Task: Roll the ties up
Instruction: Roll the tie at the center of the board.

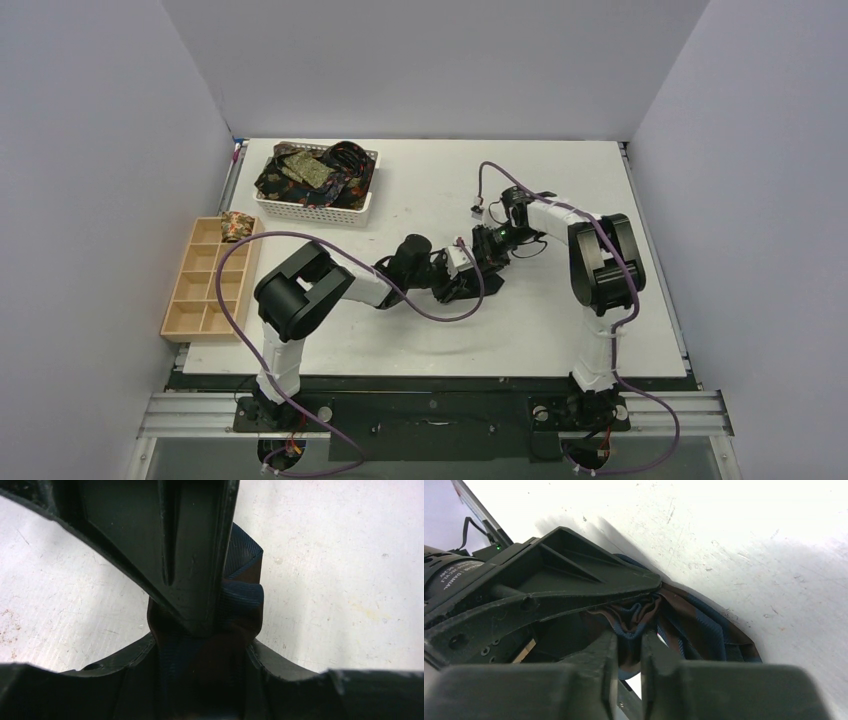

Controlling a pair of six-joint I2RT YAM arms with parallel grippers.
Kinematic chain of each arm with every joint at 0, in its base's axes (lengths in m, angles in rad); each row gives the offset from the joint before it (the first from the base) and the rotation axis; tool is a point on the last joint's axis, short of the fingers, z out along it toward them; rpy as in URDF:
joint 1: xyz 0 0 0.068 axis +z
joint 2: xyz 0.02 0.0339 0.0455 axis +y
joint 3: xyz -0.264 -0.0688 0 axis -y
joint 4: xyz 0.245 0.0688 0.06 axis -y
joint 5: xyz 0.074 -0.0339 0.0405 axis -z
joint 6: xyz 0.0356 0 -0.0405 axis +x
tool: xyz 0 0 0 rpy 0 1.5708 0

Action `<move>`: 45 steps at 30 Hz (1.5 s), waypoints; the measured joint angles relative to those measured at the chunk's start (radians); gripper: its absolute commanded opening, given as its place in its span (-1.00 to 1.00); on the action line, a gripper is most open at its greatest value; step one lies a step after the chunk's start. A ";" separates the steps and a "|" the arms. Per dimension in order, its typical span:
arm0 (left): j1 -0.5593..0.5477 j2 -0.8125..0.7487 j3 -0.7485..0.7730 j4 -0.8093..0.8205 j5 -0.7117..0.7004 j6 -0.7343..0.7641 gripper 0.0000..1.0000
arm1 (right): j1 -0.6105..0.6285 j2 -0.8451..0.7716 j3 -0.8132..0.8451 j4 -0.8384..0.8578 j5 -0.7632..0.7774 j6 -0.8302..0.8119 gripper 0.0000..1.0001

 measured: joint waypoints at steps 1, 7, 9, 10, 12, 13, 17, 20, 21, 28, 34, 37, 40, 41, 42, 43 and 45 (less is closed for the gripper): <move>0.000 0.000 0.000 0.000 0.000 0.000 -0.57 | -0.002 0.000 -0.001 0.003 -0.003 0.000 -1.00; -0.001 0.000 0.001 -0.002 -0.003 0.000 -0.57 | -0.036 0.000 -0.036 0.035 -0.051 0.025 -0.38; -0.001 0.000 0.001 -0.002 -0.004 0.000 -0.57 | -0.049 -0.002 -0.061 0.057 -0.066 0.037 -0.34; -0.002 0.000 0.001 -0.002 -0.003 -0.001 -0.57 | -0.053 -0.004 -0.072 0.067 -0.072 0.046 -0.34; -0.006 0.000 0.001 -0.001 -0.004 -0.001 -0.56 | -0.057 -0.016 -0.102 0.092 -0.082 0.069 -0.46; -0.008 0.000 0.001 -0.001 -0.004 -0.001 -0.56 | -0.059 -0.022 -0.113 0.102 -0.085 0.078 -0.50; -0.008 0.001 0.002 -0.001 -0.004 -0.003 -0.55 | -0.061 -0.028 -0.121 0.117 -0.090 0.097 -0.16; -0.008 0.002 0.004 -0.003 -0.003 -0.003 -0.55 | -0.077 -0.035 -0.143 0.134 -0.084 0.102 -0.10; -0.008 0.002 0.005 -0.004 -0.003 -0.003 -0.55 | -0.084 -0.042 -0.155 0.138 -0.084 0.105 -0.10; -0.008 0.003 0.006 -0.005 -0.003 -0.003 -0.53 | -0.105 -0.094 -0.201 0.142 -0.082 0.111 -0.73; -0.008 0.003 0.007 -0.005 -0.003 -0.004 -0.19 | -0.095 -0.093 -0.199 0.149 -0.095 0.105 -1.00; -0.008 0.003 0.007 -0.003 -0.003 -0.006 0.10 | -0.093 -0.093 -0.197 0.146 -0.085 0.098 -1.00; -0.006 0.006 0.006 -0.004 -0.002 -0.013 0.23 | -0.092 -0.093 -0.195 0.133 -0.036 0.089 -1.00; -0.006 0.006 0.006 -0.003 0.002 -0.016 0.26 | -0.092 -0.091 -0.192 0.125 -0.019 0.086 -1.00; -0.006 0.006 0.006 -0.003 0.007 -0.016 0.27 | -0.092 -0.089 -0.186 0.116 -0.001 0.084 -1.00; -0.006 0.006 0.006 -0.002 0.011 -0.016 0.28 | -0.092 -0.086 -0.181 0.108 0.011 0.084 -1.00; -0.006 0.006 0.006 -0.001 0.018 -0.015 0.28 | -0.091 -0.079 -0.164 0.087 0.038 0.085 -1.00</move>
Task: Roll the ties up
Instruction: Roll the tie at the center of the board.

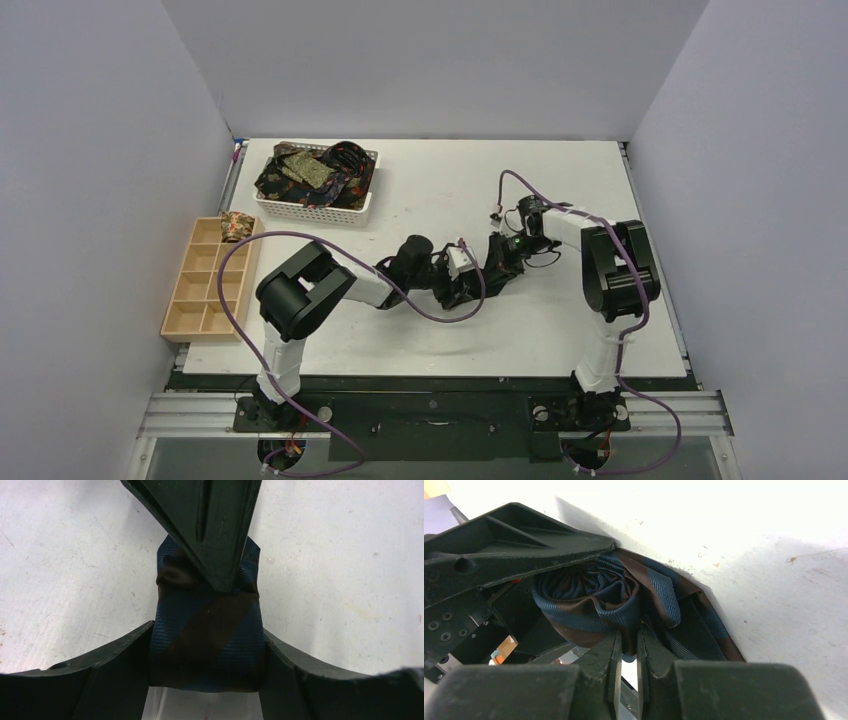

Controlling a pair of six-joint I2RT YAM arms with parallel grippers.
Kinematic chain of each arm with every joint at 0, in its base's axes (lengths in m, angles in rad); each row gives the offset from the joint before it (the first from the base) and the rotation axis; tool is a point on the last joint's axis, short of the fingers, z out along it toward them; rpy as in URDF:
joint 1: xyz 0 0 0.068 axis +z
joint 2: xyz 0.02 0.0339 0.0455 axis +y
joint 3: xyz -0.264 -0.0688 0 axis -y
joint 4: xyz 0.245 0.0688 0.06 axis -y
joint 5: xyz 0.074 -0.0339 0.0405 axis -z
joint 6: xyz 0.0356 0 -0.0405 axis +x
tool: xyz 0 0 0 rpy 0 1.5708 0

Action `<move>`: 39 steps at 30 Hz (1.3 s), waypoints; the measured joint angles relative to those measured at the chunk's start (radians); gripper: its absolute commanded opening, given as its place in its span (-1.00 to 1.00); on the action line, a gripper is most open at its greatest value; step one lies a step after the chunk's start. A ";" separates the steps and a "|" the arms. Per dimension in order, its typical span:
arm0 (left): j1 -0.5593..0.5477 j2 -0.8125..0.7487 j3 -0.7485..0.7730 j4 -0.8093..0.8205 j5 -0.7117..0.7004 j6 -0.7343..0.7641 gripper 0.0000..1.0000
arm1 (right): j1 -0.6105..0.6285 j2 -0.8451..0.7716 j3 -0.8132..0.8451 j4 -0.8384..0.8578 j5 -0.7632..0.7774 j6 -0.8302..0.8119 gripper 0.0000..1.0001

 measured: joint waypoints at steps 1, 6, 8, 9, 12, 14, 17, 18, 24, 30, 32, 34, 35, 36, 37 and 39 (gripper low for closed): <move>0.000 0.000 0.000 0.000 0.002 0.001 0.28 | 0.004 0.003 0.010 -0.011 0.012 0.000 -1.00; 0.000 0.018 0.023 0.000 0.015 0.019 0.32 | 0.039 0.023 0.066 -0.071 0.075 -0.012 -1.00; -0.001 0.024 0.029 0.000 0.023 0.030 0.33 | 0.054 0.029 0.090 -0.093 0.106 -0.021 -1.00; -0.001 0.026 0.033 0.000 0.027 0.036 0.33 | 0.061 0.031 0.100 -0.104 0.121 -0.026 -1.00; -0.002 0.029 0.037 -0.001 0.033 0.050 0.29 | 0.080 0.042 0.129 -0.134 0.160 -0.040 -1.00; -0.002 0.029 0.037 -0.002 0.037 0.056 0.16 | 0.089 0.052 0.149 -0.155 0.177 -0.047 -1.00; -0.002 0.029 0.037 -0.003 0.045 0.063 -0.32 | 0.094 0.071 0.179 -0.187 0.187 -0.058 -1.00; -0.002 0.029 0.037 -0.002 0.046 0.063 -0.39 | 0.097 0.080 0.191 -0.199 0.192 -0.063 -1.00; -0.003 0.027 0.037 -0.009 0.039 0.067 -0.73 | 0.114 0.113 0.257 -0.268 0.216 -0.102 -0.66; -0.011 0.009 0.026 -0.034 -0.003 0.079 -0.88 | 0.071 0.064 0.209 -0.248 0.217 -0.162 -0.02; -0.014 0.006 0.026 -0.043 -0.012 0.088 -0.88 | 0.029 0.037 0.181 -0.241 0.205 -0.175 0.00; -0.015 0.006 0.030 -0.055 -0.013 0.093 -0.88 | -0.019 0.016 0.162 -0.240 0.195 -0.177 0.03; -0.015 0.006 0.034 -0.063 -0.013 0.094 -0.88 | -0.050 0.006 0.156 -0.238 0.192 -0.177 0.09; -0.015 0.006 0.037 -0.069 -0.013 0.095 -0.88 | -0.067 0.002 0.153 -0.238 0.191 -0.177 0.14; -0.015 0.006 0.041 -0.079 -0.013 0.097 -0.88 | -0.093 0.000 0.150 -0.232 0.192 -0.177 0.21; -0.016 0.006 0.050 -0.096 -0.013 0.103 -0.87 | -0.126 0.000 0.144 -0.219 0.195 -0.168 0.31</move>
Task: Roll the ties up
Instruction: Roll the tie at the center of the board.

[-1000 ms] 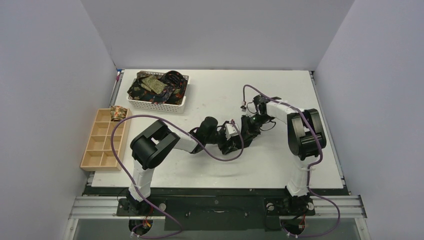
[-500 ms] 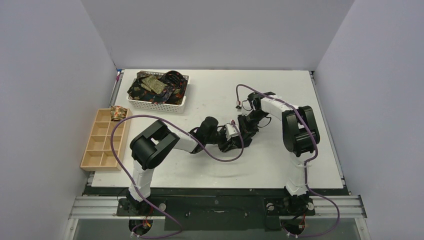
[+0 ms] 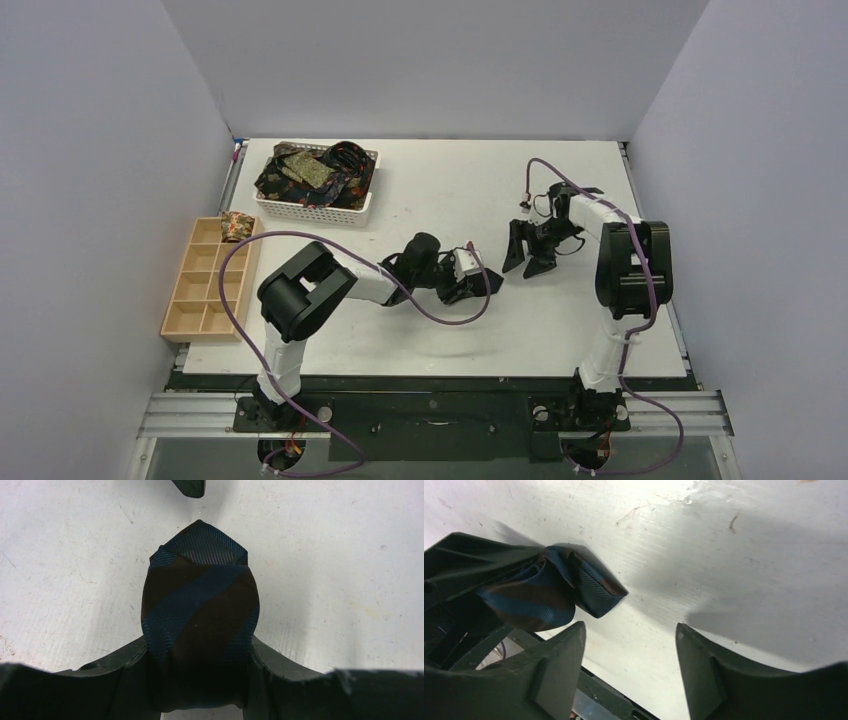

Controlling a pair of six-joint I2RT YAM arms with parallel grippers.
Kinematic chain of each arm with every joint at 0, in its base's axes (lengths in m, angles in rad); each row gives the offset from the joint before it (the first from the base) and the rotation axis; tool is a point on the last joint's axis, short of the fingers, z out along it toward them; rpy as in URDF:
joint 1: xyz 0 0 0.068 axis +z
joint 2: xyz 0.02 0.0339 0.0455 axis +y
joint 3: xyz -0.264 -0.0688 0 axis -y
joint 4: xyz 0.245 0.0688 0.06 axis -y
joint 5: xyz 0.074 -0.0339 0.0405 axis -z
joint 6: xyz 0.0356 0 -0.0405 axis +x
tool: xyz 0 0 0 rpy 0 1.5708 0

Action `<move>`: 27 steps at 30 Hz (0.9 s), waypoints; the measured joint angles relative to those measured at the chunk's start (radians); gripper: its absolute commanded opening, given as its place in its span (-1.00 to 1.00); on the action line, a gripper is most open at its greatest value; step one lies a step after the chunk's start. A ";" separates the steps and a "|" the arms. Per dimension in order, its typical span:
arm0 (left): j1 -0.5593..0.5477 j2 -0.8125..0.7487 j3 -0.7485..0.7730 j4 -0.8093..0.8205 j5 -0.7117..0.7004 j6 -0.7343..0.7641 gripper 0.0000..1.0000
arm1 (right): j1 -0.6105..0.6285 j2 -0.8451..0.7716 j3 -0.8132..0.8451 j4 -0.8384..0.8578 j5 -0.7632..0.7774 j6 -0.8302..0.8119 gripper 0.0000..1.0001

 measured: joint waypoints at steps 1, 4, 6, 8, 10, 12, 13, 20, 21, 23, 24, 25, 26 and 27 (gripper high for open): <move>0.000 0.000 0.005 -0.010 0.000 0.003 -0.88 | -0.011 0.000 -0.005 0.009 0.002 0.006 0.39; -0.002 0.000 0.016 -0.032 0.000 0.014 -0.87 | -0.017 0.009 -0.013 0.037 -0.006 0.038 0.51; -0.002 0.000 0.022 -0.043 0.000 0.018 -0.87 | -0.011 0.024 -0.013 0.053 -0.042 0.066 0.51; -0.002 0.000 0.026 -0.051 0.000 0.021 -0.86 | -0.003 0.035 -0.013 0.070 -0.089 0.096 0.50; -0.002 0.000 0.031 -0.062 0.000 0.025 -0.86 | 0.009 0.050 -0.014 0.093 -0.141 0.124 0.44; -0.003 0.000 0.036 -0.070 0.000 0.030 -0.85 | 0.027 0.066 -0.018 0.130 -0.202 0.153 0.39; -0.003 0.000 0.037 -0.073 0.000 0.033 -0.85 | 0.039 0.070 -0.024 0.150 -0.230 0.165 0.37; -0.003 0.000 0.040 -0.081 0.003 0.038 -0.85 | 0.111 0.047 -0.105 0.283 -0.330 0.232 0.34; -0.003 0.000 0.040 -0.081 0.005 0.038 -0.84 | 0.113 0.034 -0.116 0.296 -0.328 0.237 0.34; -0.003 0.000 0.040 -0.081 0.006 0.039 -0.84 | 0.125 0.007 -0.132 0.313 -0.327 0.245 0.35; -0.003 0.000 0.040 -0.081 0.006 0.039 -0.84 | 0.135 -0.006 -0.135 0.317 -0.322 0.248 0.35; -0.003 0.000 0.040 -0.081 0.006 0.039 -0.84 | 0.143 -0.017 -0.139 0.323 -0.315 0.249 0.38; -0.003 0.000 0.040 -0.081 0.006 0.040 -0.84 | 0.152 -0.032 -0.145 0.328 -0.306 0.251 0.40; -0.003 0.000 0.040 -0.081 0.006 0.040 -0.84 | 0.158 -0.045 -0.151 0.333 -0.297 0.254 0.44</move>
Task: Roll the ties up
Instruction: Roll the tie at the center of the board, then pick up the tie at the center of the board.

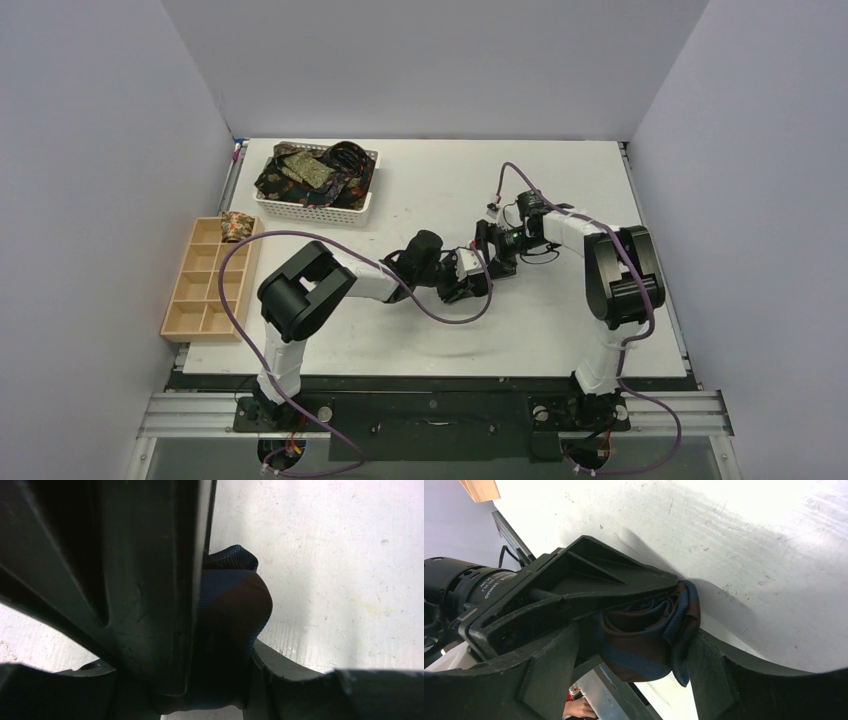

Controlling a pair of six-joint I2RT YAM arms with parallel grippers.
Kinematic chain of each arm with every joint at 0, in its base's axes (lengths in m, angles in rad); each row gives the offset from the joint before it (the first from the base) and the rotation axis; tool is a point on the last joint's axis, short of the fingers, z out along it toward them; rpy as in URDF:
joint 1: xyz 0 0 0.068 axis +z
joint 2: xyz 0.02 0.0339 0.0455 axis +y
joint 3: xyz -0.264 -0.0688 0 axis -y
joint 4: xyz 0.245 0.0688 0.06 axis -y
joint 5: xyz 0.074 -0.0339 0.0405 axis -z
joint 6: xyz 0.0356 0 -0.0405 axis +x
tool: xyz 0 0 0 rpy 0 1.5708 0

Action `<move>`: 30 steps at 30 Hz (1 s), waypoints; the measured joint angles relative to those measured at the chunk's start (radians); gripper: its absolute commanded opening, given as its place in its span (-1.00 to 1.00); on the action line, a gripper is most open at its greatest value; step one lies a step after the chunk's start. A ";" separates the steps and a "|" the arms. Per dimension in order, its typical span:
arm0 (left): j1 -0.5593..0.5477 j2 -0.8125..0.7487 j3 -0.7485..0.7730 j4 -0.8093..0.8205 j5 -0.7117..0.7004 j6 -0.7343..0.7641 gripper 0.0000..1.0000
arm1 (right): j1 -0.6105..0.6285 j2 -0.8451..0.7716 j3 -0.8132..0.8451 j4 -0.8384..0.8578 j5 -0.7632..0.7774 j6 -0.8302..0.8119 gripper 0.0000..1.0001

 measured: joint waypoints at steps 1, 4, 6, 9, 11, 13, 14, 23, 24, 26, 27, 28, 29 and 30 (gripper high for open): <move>0.000 0.000 0.000 0.000 0.000 0.000 -0.84 | 0.002 -0.012 -0.007 0.004 0.006 0.001 0.44; 0.000 0.000 0.000 0.000 0.001 0.003 -0.83 | -0.002 -0.034 -0.023 0.002 0.006 0.000 0.45; 0.000 0.000 -0.001 0.000 0.001 0.003 -0.83 | -0.003 -0.039 -0.025 -0.015 0.006 -0.009 0.44; 0.000 0.000 -0.001 0.000 0.001 0.004 -0.82 | -0.002 -0.041 -0.025 -0.039 0.018 -0.027 0.18; 0.000 0.000 -0.001 0.000 0.001 0.004 -0.82 | 0.002 -0.041 -0.025 -0.050 0.042 -0.032 0.03; 0.000 0.000 -0.001 0.000 0.002 0.006 -0.82 | 0.006 -0.041 -0.025 -0.056 0.069 -0.035 -0.17; 0.000 0.000 -0.001 0.000 0.002 0.007 -0.82 | 0.008 -0.041 -0.025 -0.059 0.076 -0.034 -0.24; 0.000 0.000 -0.001 0.001 0.002 0.012 0.03 | 0.007 -0.049 -0.011 -0.090 0.104 -0.051 -1.00; 0.000 0.000 -0.003 0.005 0.002 0.012 0.24 | 0.007 -0.049 -0.011 -0.092 0.104 -0.053 -1.00; 0.004 -0.005 -0.016 0.025 0.003 0.013 0.61 | 0.007 -0.049 -0.009 -0.099 0.109 -0.060 -1.00; 0.007 -0.010 -0.025 0.030 0.005 0.010 0.70 | 0.007 -0.049 -0.009 -0.105 0.109 -0.064 -1.00; 0.013 -0.018 -0.039 0.040 0.006 0.005 0.81 | 0.007 -0.049 -0.009 -0.108 0.109 -0.069 -1.00; 0.021 -0.027 -0.053 0.045 0.008 0.000 0.87 | 0.006 -0.049 -0.009 -0.112 0.109 -0.075 -1.00; 0.029 -0.037 -0.067 0.048 0.012 -0.004 0.99 | 0.006 -0.049 -0.009 -0.114 0.109 -0.079 -1.00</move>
